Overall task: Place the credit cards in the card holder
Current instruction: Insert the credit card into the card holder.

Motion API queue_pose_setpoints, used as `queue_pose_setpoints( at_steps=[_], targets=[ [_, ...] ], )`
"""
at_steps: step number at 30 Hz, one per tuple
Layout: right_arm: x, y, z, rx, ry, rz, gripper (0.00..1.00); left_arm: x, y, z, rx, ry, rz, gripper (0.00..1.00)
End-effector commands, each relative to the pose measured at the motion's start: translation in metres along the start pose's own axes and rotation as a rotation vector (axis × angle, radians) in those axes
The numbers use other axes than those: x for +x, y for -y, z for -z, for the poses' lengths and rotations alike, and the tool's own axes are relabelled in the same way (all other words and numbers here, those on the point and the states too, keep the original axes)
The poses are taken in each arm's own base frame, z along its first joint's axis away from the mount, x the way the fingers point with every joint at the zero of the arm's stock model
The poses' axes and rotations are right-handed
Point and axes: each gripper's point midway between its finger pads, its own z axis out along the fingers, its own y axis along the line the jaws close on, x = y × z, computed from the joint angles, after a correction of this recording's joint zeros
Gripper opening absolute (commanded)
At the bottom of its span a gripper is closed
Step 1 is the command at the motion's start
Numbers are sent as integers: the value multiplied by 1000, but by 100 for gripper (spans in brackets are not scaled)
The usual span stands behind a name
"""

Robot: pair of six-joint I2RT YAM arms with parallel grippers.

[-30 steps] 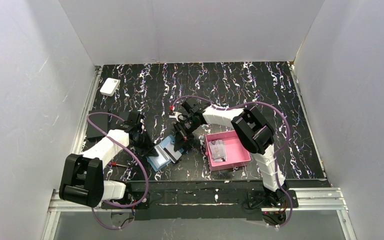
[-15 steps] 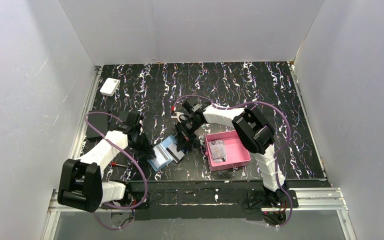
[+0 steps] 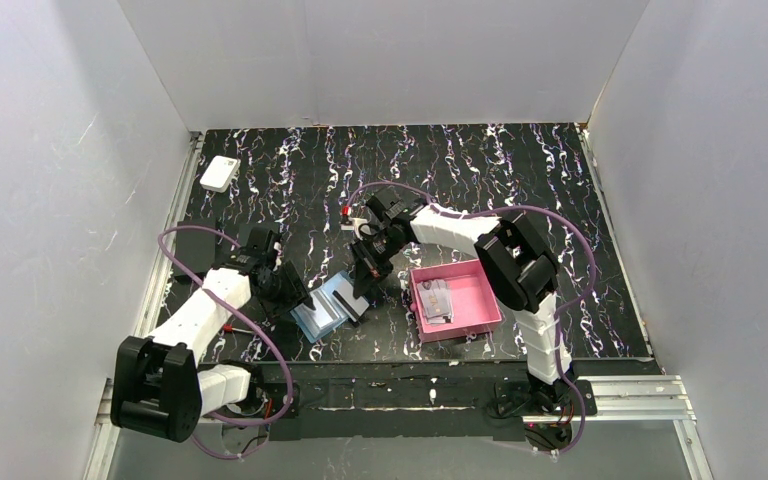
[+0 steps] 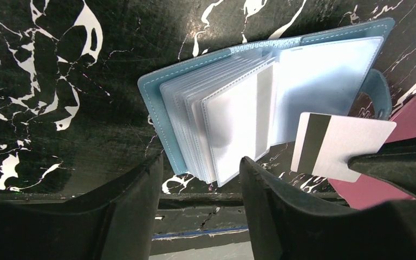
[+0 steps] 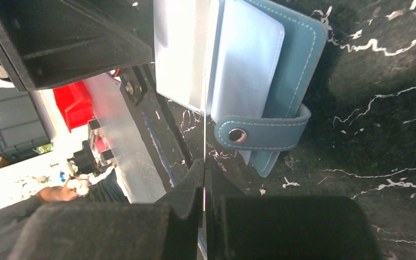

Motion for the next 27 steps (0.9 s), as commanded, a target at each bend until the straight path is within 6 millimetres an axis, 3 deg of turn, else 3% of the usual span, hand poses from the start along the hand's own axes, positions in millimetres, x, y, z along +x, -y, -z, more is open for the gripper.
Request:
queue_pose_setpoints(
  at_steps=[1,12,27],
  targets=[
    [-5,-21,9,-76,-6,43,1,3,-5,0,11,14,11,54],
    [-1,-21,1,-145,-37,44,1,19,-38,-25,-116,-26,81,38],
    [14,-7,-5,-153,-85,31,1,17,-57,-26,-222,-2,96,22]
  ],
)
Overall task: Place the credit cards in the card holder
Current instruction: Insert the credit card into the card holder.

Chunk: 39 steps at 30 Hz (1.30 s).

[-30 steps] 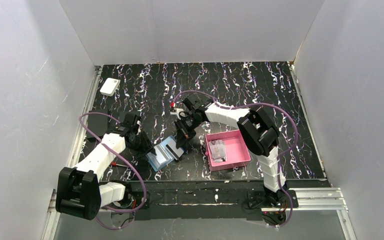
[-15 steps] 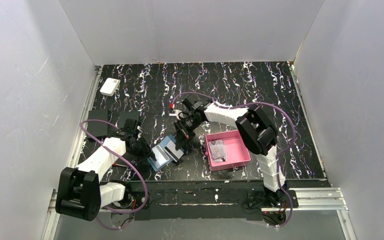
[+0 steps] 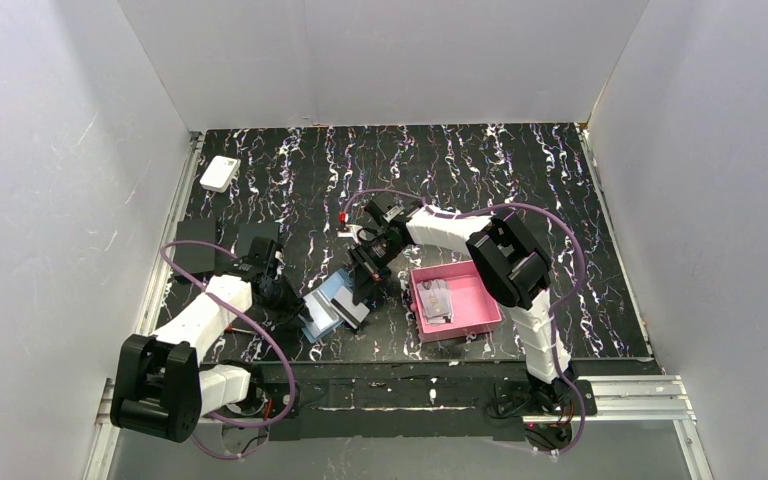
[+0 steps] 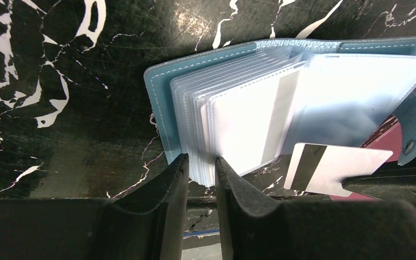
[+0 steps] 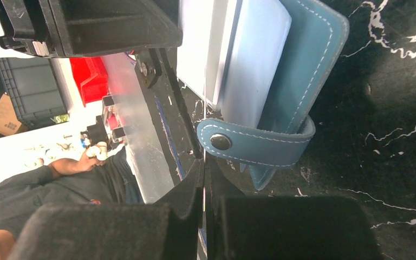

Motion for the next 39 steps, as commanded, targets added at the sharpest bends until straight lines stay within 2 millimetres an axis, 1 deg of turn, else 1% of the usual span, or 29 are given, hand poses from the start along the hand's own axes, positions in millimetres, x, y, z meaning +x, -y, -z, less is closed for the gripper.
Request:
queue_pose_setpoints(
  at_steps=[1,10,15,20,29,34,39],
  targets=[
    [2,-2,1,-35,-17,13,1,-1,-49,-9,-221,38,5,22],
    [10,8,-5,-36,-48,-18,1,-1,-49,-9,-227,32,3,21],
    [10,11,-8,-39,-56,-26,1,-1,-49,-9,-224,31,2,20],
    [9,15,-10,-27,-61,-37,1,0,-48,-9,-216,30,1,20],
    [-3,20,-13,21,-51,-65,1,1,-45,-8,-195,30,0,20],
    [2,25,-17,38,-77,-88,1,1,-44,-9,-190,30,-2,20],
    [8,28,-15,63,-86,-107,1,0,-43,-8,-185,34,-1,20]
  ],
)
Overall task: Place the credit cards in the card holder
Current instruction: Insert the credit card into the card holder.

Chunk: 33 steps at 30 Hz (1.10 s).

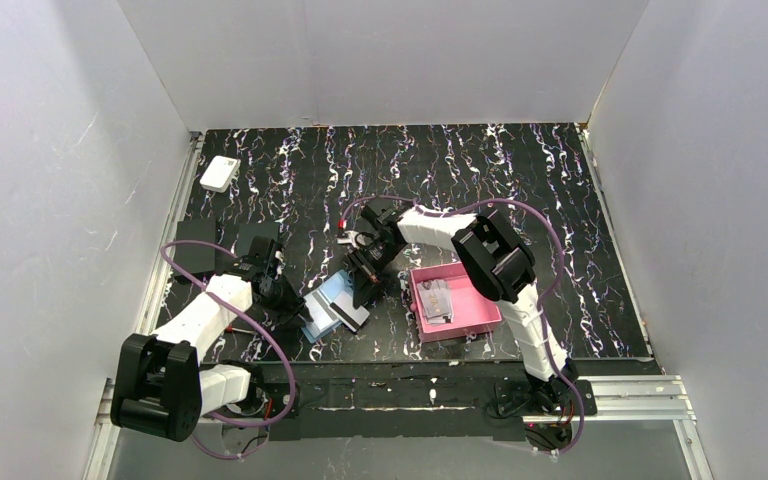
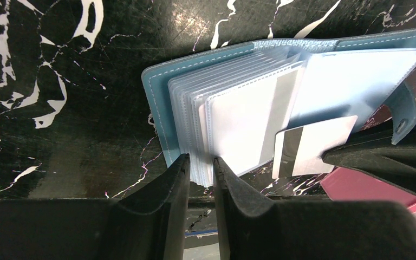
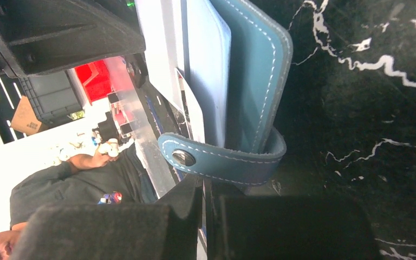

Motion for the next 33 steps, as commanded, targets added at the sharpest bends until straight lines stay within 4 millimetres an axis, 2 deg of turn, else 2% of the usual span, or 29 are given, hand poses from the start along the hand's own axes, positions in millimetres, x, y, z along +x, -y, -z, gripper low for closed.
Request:
queue_pose_setpoints(
  at_steps=[1,15,22,33],
  targets=[
    [4,7,0,57,-13,-18,1,0,-45,-8,-189,36,-4,20],
    [13,8,6,86,-6,-27,1,0,-44,-7,-178,42,-5,21],
    [1,-2,-2,70,-14,13,1,1,-42,-7,-169,40,-7,21],
    [-20,-6,-9,74,-1,12,1,1,-40,-7,-155,41,-7,21]
  ],
)
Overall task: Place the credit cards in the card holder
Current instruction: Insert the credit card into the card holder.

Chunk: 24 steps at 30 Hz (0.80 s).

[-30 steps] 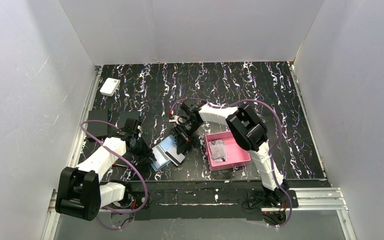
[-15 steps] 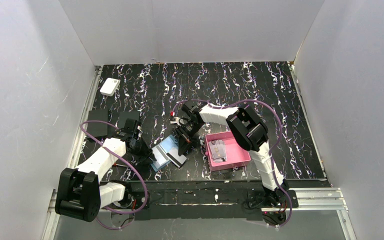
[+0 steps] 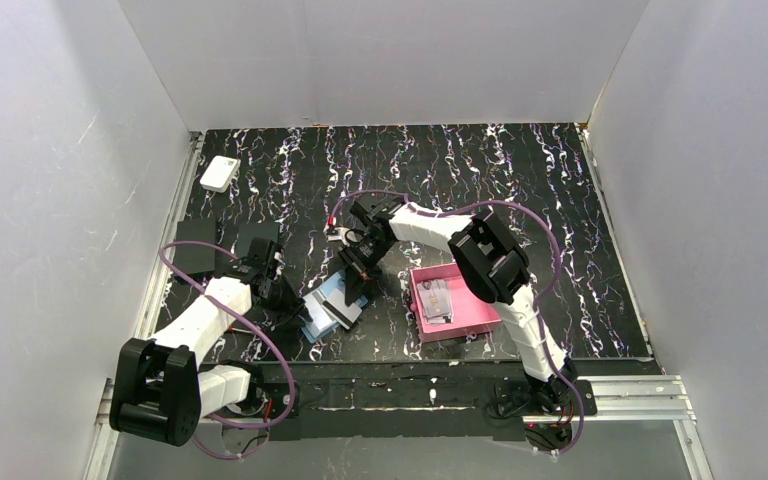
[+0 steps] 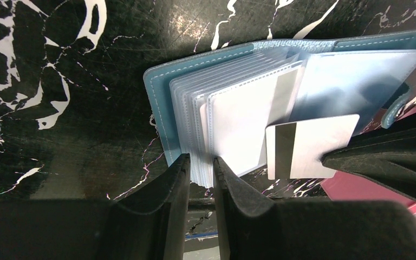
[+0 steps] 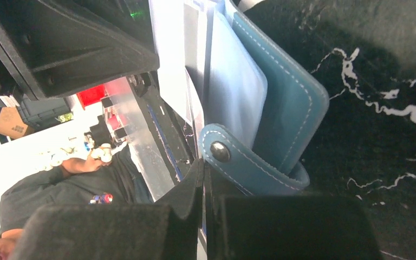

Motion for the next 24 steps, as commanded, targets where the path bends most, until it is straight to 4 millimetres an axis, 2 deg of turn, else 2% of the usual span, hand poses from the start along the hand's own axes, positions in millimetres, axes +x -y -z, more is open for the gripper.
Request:
queue_pose_setpoints(
  at_steps=[1,8,14,19,24],
  targets=[
    [-7,6,-7,32,-1,-9,1,3,-40,-7,-164,22,-5,21],
    [-19,5,-9,37,10,1,1,3,-39,-8,-160,25,-6,21],
    [2,21,12,63,-6,-39,1,3,-39,-8,-159,25,-9,21],
    [18,12,17,40,-39,-27,1,3,-39,-8,-155,22,-9,21],
    [6,-6,22,-19,58,40,1,3,-25,-1,-91,14,-24,25]
  ],
)
